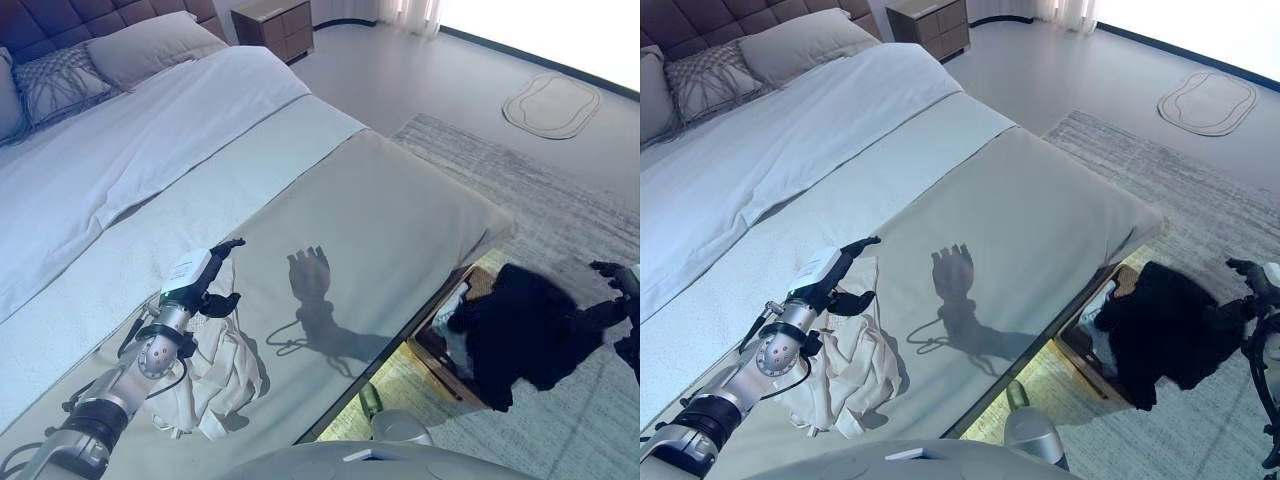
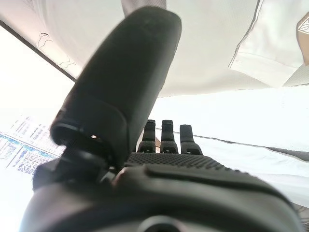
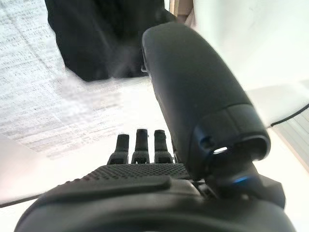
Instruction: Pick up the clothes from the bed and place them into the basket
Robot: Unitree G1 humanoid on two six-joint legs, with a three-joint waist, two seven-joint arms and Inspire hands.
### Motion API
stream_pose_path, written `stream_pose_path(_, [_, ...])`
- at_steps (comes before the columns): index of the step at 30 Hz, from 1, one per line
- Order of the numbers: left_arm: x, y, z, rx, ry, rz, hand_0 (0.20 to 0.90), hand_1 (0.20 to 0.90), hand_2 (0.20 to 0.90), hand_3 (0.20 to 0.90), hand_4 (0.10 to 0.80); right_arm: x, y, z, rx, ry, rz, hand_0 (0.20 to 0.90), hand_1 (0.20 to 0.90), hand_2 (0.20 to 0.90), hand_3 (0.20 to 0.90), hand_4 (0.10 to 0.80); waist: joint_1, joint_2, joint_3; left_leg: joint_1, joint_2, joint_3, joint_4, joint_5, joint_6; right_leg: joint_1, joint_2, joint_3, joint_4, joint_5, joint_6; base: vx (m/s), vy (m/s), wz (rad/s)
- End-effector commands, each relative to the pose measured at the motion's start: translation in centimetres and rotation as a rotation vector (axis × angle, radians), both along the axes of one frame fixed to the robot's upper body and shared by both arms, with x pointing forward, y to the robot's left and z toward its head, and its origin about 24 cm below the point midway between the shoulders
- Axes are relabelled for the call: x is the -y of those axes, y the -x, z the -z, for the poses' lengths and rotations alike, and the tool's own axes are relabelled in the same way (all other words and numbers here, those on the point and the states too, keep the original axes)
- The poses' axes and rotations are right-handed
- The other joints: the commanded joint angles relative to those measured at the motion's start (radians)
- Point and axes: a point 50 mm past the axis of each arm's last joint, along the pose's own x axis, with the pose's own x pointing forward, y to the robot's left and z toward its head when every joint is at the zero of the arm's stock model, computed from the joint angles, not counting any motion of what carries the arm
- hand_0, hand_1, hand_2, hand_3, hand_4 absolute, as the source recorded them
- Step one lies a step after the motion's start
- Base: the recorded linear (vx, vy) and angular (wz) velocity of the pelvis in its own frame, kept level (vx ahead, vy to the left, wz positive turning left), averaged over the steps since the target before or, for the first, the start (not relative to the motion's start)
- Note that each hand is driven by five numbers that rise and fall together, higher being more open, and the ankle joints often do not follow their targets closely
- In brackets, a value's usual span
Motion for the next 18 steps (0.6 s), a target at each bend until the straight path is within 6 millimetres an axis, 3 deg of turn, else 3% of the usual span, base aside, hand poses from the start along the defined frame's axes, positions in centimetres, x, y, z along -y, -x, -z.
stream_pose_path(1, [-0.8, -2.7, -4.5, 0.189, 0.021, -0.011, 0.900, 0.900, 0.900, 0.900, 0.800, 0.2, -2.8, -5.0, 0.197, 0.110, -0.030, 0.900, 0.900, 0.900, 0.900, 0.800, 0.020, -0.034, -0.064, -0.041, -0.017, -0.012, 0.107, -0.093, 0.021, -0.037, -0.018, -0.027, 0.130, -0.062, 0.047, 0.000, 0.000, 0.00])
stream_pose_path(9, [-0.9, -2.7, -4.8, 0.202, 0.026, -0.018, 0.900, 0.900, 0.900, 0.900, 0.800, 0.0, -3.0, -5.2, 0.195, 0.123, -0.038, 0.900, 0.900, 0.900, 0.900, 0.800, 0.030, -0.036, -0.061, -0.043, -0.018, -0.020, 0.102, -0.088, 0.020, -0.035, -0.019, -0.036, 0.129, -0.064, 0.046, -0.005, 0.004, 0.03])
stream_pose_path(14, [-1.1, -2.5, -4.7, 0.218, 0.035, -0.038, 0.900, 0.900, 0.900, 0.900, 0.800, -0.6, -3.8, -6.4, 0.250, 0.176, -0.086, 0.900, 0.900, 0.900, 0.900, 0.800, 0.047, -0.039, -0.063, -0.037, -0.019, -0.033, 0.089, -0.080, 0.017, -0.021, -0.019, -0.053, 0.127, -0.069, 0.043, 0.013, 0.007, 0.08])
stream_pose_path(18, [-1.0, -2.2, -4.2, 0.210, 0.045, -0.058, 0.900, 0.900, 0.900, 0.900, 0.800, -2.7, -5.6, -8.3, 0.341, 0.258, -0.177, 0.900, 0.900, 0.900, 0.900, 0.800, 0.078, -0.046, -0.063, -0.042, -0.023, -0.062, 0.091, -0.073, 0.014, -0.010, -0.021, -0.076, 0.131, -0.079, 0.038, 0.019, 0.007, 0.06])
